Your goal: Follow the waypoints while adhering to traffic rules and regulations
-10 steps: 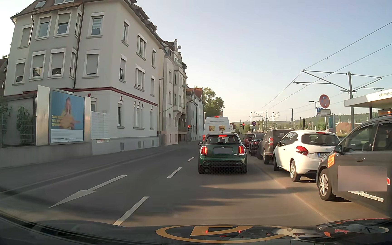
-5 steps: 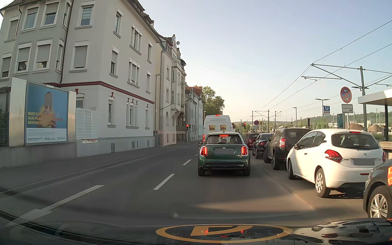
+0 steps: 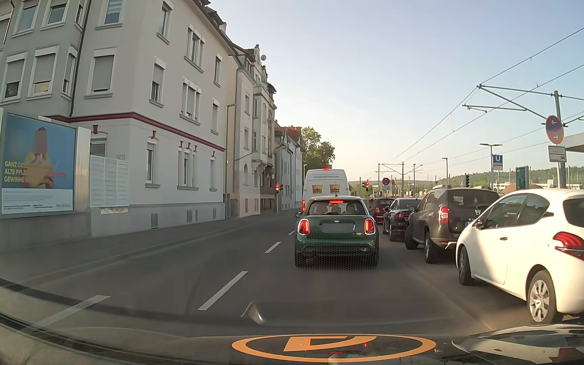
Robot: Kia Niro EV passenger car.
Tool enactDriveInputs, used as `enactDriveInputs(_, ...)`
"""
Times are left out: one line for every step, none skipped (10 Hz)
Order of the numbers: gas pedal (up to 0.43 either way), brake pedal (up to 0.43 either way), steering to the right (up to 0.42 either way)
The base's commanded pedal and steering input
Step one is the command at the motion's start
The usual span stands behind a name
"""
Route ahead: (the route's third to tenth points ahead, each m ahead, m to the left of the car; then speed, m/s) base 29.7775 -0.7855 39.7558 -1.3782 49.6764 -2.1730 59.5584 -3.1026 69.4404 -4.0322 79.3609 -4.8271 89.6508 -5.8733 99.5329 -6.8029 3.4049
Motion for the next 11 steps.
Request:
enactDriveInputs(0.000,0.116,0.000)
enactDriveInputs(0.000,0.116,0.000)
enactDriveInputs(0.000,0.116,0.000)
enactDriveInputs(0.000,0.116,0.000)
enactDriveInputs(0.000,0.116,0.005)
enactDriveInputs(0.000,0.122,0.015)
enactDriveInputs(0.000,0.122,0.015)
enactDriveInputs(0.000,0.122,0.015)
enactDriveInputs(0.000,0.122,0.015)
enactDriveInputs(0.000,0.122,0.015)
enactDriveInputs(0.000,0.122,0.015)
